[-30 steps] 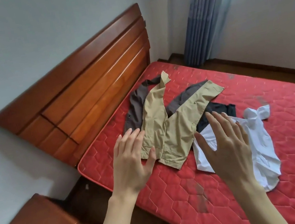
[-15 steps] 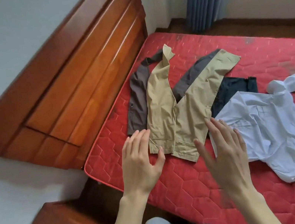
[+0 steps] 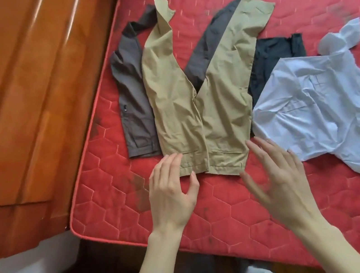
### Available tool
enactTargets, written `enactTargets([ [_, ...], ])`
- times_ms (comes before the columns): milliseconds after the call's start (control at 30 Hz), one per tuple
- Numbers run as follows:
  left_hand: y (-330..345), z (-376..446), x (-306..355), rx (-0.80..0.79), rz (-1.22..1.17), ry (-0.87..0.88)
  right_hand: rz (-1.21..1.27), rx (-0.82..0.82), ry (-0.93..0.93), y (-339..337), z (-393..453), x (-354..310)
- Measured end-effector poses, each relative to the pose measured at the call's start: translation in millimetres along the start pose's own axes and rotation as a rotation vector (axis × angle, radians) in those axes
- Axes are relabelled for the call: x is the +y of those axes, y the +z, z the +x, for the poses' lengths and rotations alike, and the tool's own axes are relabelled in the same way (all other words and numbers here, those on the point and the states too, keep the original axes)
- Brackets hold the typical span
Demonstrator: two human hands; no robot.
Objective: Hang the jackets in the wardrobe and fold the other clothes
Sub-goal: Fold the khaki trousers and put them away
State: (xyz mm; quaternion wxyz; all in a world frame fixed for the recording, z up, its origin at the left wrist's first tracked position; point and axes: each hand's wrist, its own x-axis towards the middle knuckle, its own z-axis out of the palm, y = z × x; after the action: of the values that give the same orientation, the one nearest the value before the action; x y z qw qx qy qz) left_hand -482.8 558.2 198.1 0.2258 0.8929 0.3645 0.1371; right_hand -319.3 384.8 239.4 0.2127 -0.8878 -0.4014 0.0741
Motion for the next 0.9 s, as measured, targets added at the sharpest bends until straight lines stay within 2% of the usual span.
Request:
enactTargets([
  [200, 95.8, -7.0, -60.6, -0.165, 0.015, 0.036, -0.186, -0.141, -0.017, 103.4, 3.2, 36.8],
  [467, 213.3, -11.2, -128.6, -0.239, 0.057, 0.045, -0.222, -0.218, 0.092, 240.8, 12.5, 99.3],
  [600, 254.0, 0.7, -157.1, -0.310, 0.259, 0.122, -0.297, -0.325, 0.107, 294.5, 7.1, 130.6],
  [700, 271.5, 13.8, -172.3, -0.435, 0.459, 0.186, -0.369, -0.360, 0.077, 320.6, 3.0, 149.4],
  [767, 278.7, 20.0, -179.6, -0.489, 0.576, 0.215, -0.411, -0.331, 0.033, 330.1, 3.3, 159.3],
  [900, 285.6, 34.7, -181.1, -0.456, 0.731, 0.274, -0.440, -0.247, -0.028, 335.2, 13.1, 171.0],
])
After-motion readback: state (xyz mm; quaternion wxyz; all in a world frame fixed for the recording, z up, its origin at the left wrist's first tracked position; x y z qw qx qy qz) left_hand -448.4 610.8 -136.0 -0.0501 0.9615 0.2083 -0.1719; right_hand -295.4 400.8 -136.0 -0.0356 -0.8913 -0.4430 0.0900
